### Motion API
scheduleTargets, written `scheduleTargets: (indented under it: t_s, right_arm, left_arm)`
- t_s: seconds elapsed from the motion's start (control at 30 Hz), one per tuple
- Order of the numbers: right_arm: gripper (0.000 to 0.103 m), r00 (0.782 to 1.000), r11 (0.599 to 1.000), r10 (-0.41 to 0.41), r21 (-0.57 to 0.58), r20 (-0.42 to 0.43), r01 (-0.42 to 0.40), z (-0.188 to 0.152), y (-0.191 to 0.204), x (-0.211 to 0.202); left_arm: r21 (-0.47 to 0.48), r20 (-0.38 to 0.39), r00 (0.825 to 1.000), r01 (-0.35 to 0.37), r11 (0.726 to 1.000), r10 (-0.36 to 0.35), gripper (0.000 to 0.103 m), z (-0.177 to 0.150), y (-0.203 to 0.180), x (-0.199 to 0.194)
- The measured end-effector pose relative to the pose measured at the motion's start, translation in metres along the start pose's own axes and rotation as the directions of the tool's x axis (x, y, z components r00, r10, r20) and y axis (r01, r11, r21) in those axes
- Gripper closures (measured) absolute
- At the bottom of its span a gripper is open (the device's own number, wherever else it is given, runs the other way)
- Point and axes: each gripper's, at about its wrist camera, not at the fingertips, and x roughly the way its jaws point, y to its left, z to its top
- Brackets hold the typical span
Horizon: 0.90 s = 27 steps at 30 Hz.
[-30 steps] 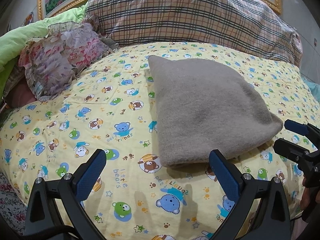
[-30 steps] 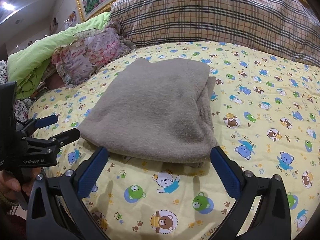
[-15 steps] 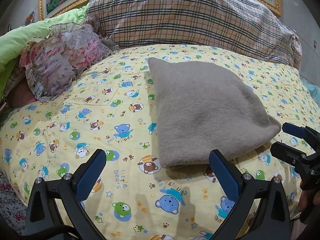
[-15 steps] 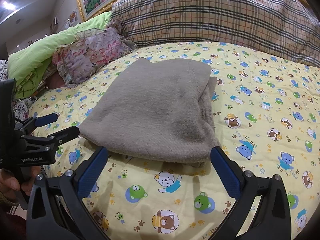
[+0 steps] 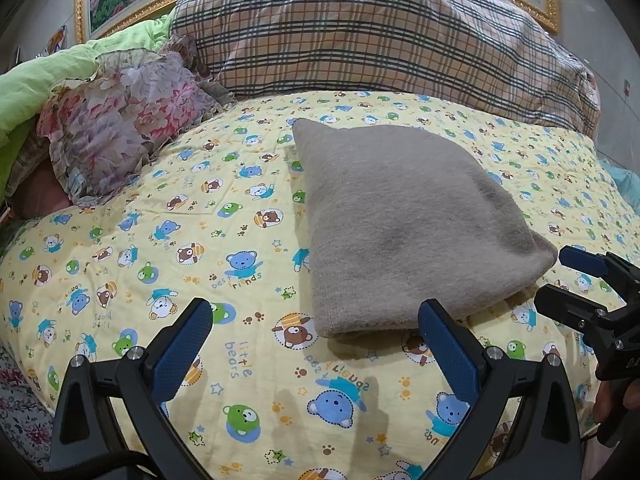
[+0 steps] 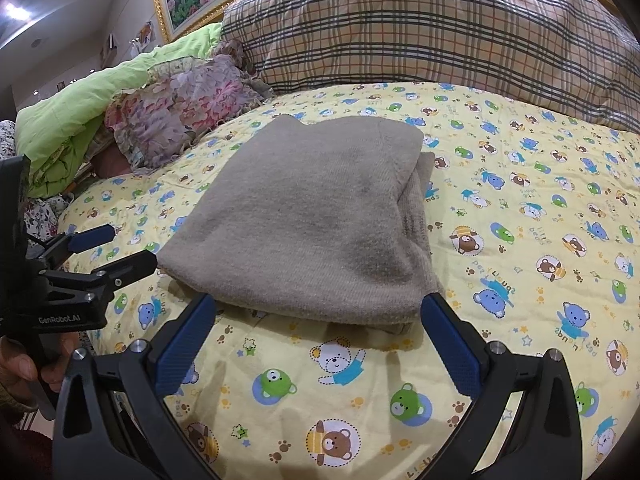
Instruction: Fold small clothes
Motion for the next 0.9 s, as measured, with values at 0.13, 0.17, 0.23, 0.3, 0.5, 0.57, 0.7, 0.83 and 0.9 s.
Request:
scheduleTargets:
  t_s: [0.13,0.17,0.23,0.3,0.5,0.57,0.7,0.83,0.9]
  right_arm:
    - [0.001,1.0,1.0,0.001,-0.002,0.0,-0.001,-0.0006,0.0003,0.0005]
    - [0.001,1.0,1.0,0.002,-0.001,0.0,-0.002,-0.0002,-0.0003,0.0004]
    - [0.001,1.0,1.0,0.003,-0.001,0.001,-0.003,-0.0006,0.0,0.0003]
    - [0.001,1.0,1.0,0.002,-0.003,0.001,-0.002,-0.0008,0.0008,-0.0001]
    - [0.001,1.0,1.0,0.007,-0.007,-0.001,-0.007,0.001,0.0003,-0.0022]
    - [0.001,1.0,1.0,0.008,-0.005,0.0,-0.008,0.0015,-0.0003,-0.002]
    - [0.001,1.0,1.0,0.01,0.0,-0.003,-0.01,0.0014,-0.0003,-0.002]
    - [0.001,1.0,1.0,0.012,0.002,-0.003,-0.012,0.0024,-0.0016,-0.0032]
    - [0.001,1.0,1.0,0.012,0.003,-0.001,-0.012,0.0027,-0.0017,-0.0034]
  left_arm:
    - [-0.001,-0.001,1.0,-0.001,1.0,0.001,0.0,0.0,0.0003,-0.0003]
    - [-0.001,0.0,1.0,-0.001,1.0,0.001,0.0,0.0002,0.0004,-0.0002]
    - [0.001,-0.001,1.0,0.0,1.0,0.0,0.0,0.0,0.0002,-0.0003]
    - [0.004,0.002,1.0,0.001,1.0,-0.001,0.0,0.0002,0.0001,-0.0006]
    - [0.006,0.001,1.0,0.004,1.0,-0.004,0.0,0.0014,0.0,-0.0002]
    - [0.007,0.002,1.0,0.004,1.0,-0.004,0.0,0.0014,-0.0003,-0.0006]
    - [0.013,0.0,1.0,0.005,1.0,-0.005,0.0,0.0021,-0.001,-0.0003]
    - [0.011,-0.001,1.0,0.005,1.0,-0.005,0.0,0.0024,-0.0006,-0.0005]
    - [0.012,0.0,1.0,0.007,1.0,-0.007,0.0,0.0026,-0.0006,-0.0008]
